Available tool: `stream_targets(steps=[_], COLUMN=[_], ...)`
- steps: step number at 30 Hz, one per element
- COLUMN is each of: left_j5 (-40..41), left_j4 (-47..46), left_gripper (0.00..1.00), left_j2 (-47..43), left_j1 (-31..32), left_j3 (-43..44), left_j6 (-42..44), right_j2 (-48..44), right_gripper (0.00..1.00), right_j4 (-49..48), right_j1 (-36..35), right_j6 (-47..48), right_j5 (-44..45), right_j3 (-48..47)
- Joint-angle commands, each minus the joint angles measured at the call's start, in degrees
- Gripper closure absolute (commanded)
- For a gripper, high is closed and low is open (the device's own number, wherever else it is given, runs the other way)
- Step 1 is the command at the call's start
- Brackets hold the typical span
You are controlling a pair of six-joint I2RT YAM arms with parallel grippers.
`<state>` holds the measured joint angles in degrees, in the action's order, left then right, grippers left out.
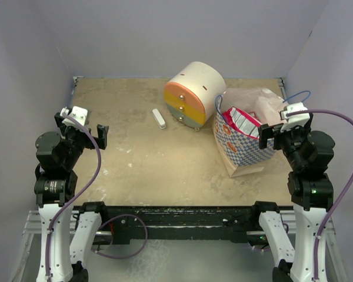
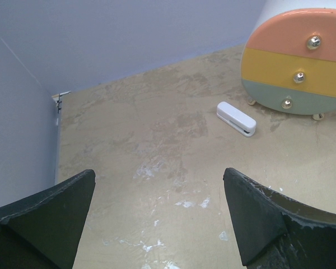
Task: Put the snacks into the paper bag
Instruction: Reset both arms
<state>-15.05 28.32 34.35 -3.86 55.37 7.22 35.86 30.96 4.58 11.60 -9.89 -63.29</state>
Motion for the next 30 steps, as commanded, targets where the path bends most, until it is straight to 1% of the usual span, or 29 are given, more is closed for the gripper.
stream_targets(steps=[1, 30], left_j5=[-0.95, -0.95], left_j4=[-2.54, -2.83], left_gripper=[0.01, 0.01], left_j2=[-0.42, -0.78], left_j1=[-0.62, -1.06], left_j3=[-0.64, -1.06], left_j6=[1.03, 1.1], right_j2=[-0.5, -0.78], right_gripper=[0.0, 0.0], right_j4=[-1.85, -1.96], right_j1=[0.14, 0.16], right_j6=[0.49, 0.3], right_j5=[0.3, 1.19], right_j3=[0.09, 0.36])
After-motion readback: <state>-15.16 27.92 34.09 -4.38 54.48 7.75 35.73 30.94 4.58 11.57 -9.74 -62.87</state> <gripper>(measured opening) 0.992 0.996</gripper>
